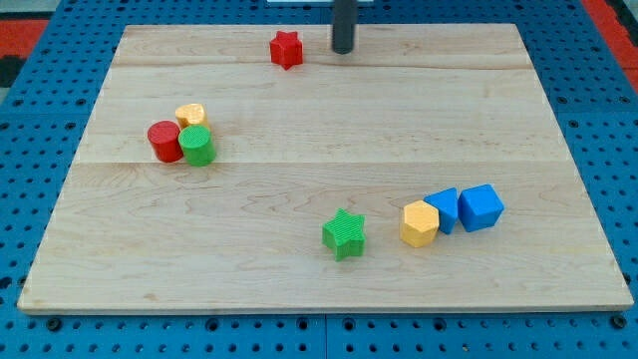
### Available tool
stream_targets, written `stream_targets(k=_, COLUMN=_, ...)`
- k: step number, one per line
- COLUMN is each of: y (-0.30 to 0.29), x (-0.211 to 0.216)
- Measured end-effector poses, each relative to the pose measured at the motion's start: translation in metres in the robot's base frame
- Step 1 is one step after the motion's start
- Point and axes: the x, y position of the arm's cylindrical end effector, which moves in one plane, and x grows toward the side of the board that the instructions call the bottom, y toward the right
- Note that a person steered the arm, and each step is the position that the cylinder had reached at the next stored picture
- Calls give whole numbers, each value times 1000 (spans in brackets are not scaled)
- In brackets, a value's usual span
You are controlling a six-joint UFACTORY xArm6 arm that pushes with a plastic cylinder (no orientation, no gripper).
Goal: Place the red star above the red circle
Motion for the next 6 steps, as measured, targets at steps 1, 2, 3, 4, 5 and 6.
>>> stream_targets(k=1, y=-65, x=20)
stream_targets(k=2, y=-83, x=27)
stream_targets(k=3, y=-62, x=-10)
stream_targets(k=4, y=-99, x=-11)
stream_targets(k=5, y=-153, x=22)
stream_targets(k=6, y=-182, x=41)
